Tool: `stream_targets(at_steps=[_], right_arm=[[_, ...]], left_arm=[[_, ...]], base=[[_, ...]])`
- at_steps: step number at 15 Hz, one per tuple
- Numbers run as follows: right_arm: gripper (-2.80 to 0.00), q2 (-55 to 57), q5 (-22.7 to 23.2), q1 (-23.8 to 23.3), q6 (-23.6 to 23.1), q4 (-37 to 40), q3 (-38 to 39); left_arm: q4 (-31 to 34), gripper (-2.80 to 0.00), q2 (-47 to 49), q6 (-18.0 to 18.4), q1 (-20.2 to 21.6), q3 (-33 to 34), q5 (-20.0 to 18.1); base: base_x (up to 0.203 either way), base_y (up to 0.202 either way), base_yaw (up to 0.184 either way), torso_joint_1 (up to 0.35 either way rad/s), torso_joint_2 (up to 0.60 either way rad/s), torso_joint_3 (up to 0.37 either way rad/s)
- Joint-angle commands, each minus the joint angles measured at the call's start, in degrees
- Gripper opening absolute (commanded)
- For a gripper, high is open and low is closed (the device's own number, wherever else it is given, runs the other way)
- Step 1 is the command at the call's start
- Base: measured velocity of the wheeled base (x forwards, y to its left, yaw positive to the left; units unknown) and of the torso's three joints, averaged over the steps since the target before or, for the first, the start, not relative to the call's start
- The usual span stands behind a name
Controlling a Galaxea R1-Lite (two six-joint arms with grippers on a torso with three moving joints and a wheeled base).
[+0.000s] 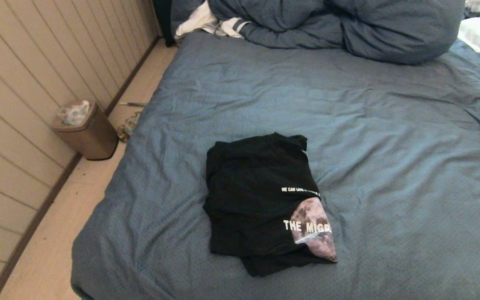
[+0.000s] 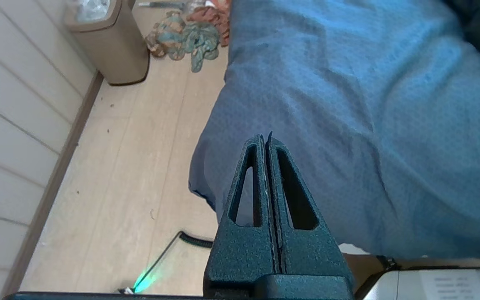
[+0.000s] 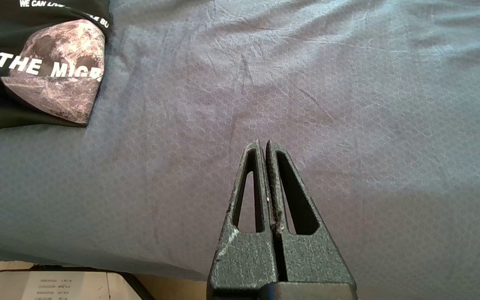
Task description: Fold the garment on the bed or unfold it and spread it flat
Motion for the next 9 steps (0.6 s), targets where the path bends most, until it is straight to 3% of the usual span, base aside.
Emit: stream_targets(at_steps=[1,9], right_arm=[[-2.8,0.2,0.0,0.0,0.1,0.0,0.0],[-2.8,0.2,0.1,0.0,0.1,0.0,0.0]], left_arm=[[-1.7,-2.8,-0.1,0.0,0.0,1.5,0.0],[-2.1,-2.8,-0.1,-0.5,0.0,1.6,0.2]], base=[[0.0,0.0,0.0,0.0,0.0,0.0],[0.0,0.0,0.0,0.0,0.0,0.0]])
